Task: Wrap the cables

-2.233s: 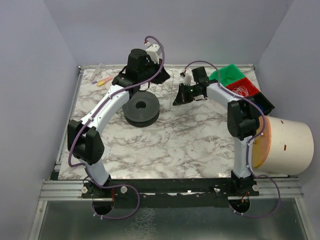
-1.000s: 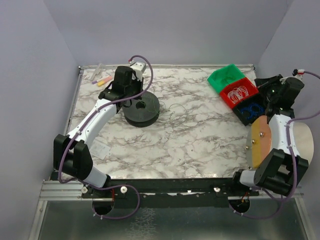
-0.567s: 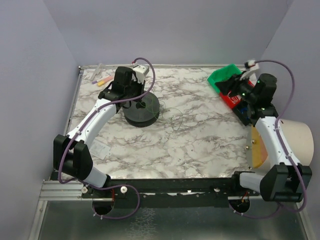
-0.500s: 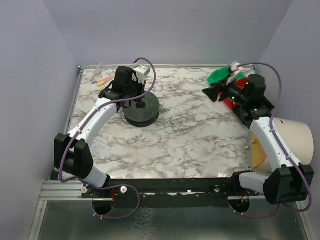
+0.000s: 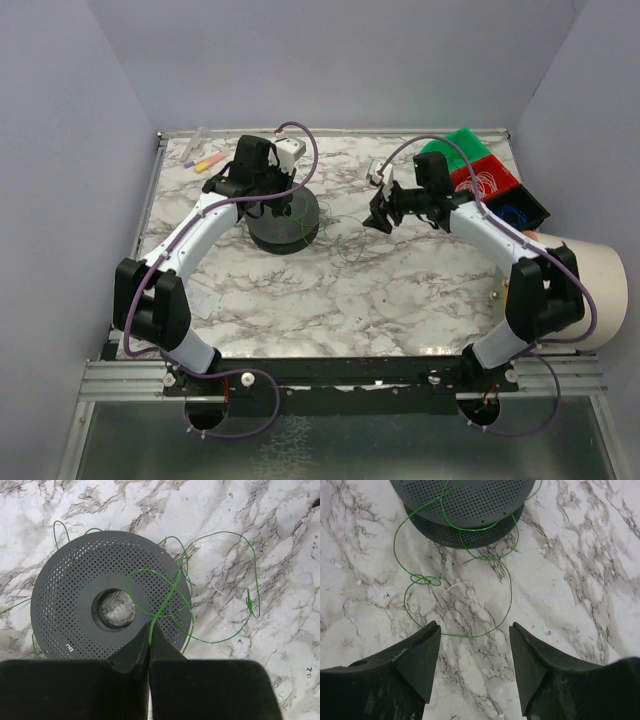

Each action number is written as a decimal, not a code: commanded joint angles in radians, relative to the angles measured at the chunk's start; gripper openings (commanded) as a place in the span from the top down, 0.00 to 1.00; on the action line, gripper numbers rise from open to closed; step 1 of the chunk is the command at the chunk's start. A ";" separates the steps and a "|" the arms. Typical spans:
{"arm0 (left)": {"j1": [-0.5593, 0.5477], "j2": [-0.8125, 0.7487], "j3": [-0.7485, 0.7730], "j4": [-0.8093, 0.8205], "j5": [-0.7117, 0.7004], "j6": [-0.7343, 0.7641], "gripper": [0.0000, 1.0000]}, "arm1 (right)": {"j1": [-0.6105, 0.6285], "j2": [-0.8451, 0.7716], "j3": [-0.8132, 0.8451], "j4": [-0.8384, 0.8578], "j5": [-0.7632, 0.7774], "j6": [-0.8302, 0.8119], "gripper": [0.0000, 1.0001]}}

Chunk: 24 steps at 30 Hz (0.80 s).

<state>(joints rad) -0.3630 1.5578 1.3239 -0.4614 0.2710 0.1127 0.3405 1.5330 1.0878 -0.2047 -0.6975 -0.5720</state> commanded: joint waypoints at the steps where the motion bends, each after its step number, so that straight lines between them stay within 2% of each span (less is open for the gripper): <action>1: -0.005 -0.005 0.018 -0.031 0.020 0.020 1.00 | 0.035 0.096 0.131 -0.199 -0.101 -0.227 0.39; 9: -0.007 0.015 0.006 -0.031 0.080 0.016 1.00 | 0.111 0.184 0.152 -0.243 -0.099 -0.409 0.36; 13: -0.007 0.009 -0.003 -0.026 0.091 0.014 1.00 | 0.130 0.221 0.162 -0.202 -0.105 -0.431 0.34; 20: -0.007 -0.007 -0.014 -0.022 0.091 0.011 1.00 | 0.155 0.267 0.180 -0.262 -0.127 -0.560 0.37; 24: -0.007 -0.006 -0.020 -0.019 0.086 0.011 0.99 | 0.174 0.253 0.133 -0.195 -0.112 -0.575 0.37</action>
<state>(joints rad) -0.3668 1.5639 1.3212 -0.4801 0.3325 0.1211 0.4904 1.7863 1.2465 -0.4194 -0.7803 -1.0828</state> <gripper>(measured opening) 0.005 0.631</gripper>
